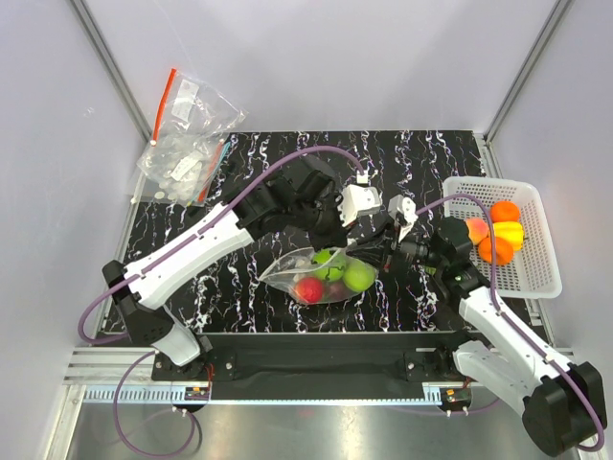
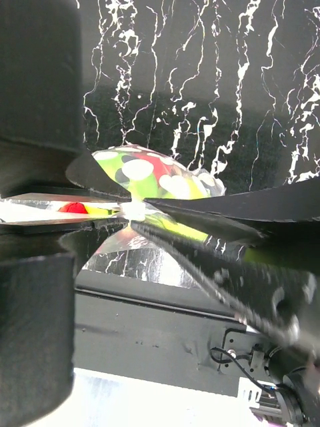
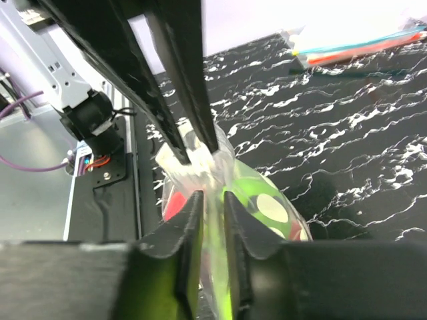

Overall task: Place the food in the zip-top bag and seal the zipper
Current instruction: Zip the zipper food storage bag at the center of the board.

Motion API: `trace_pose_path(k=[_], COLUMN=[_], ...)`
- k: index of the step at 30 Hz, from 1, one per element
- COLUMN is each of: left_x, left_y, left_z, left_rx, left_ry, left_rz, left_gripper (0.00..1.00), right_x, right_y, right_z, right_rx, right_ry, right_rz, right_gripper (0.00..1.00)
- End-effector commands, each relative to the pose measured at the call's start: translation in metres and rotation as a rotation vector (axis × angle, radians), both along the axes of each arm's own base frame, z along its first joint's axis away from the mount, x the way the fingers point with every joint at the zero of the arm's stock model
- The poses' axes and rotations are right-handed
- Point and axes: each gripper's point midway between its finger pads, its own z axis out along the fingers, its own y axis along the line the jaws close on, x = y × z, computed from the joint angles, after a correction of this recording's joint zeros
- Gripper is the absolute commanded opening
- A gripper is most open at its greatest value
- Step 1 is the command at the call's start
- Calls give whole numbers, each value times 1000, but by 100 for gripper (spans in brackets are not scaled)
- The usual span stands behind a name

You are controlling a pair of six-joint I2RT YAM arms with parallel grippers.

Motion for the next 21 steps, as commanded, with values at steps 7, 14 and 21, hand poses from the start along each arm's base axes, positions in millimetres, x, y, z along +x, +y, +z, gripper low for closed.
trace_pose_path(k=[7, 14, 21], left_x=[-6, -4, -5], left_y=[1, -2, -8], left_z=[35, 37, 41], left_rx=[-108, -157, -176], left_ry=[-65, -89, -87], left_rz=[-19, -10, -20], left_gripper=[23, 46, 56], right_x=[-5, -10, -12], right_y=[3, 0, 0], right_z=[13, 19, 21], right_rx=[28, 50, 52], right_ry=[-28, -22, -18], right_rz=[4, -8, -4], right_gripper=[0, 0, 0])
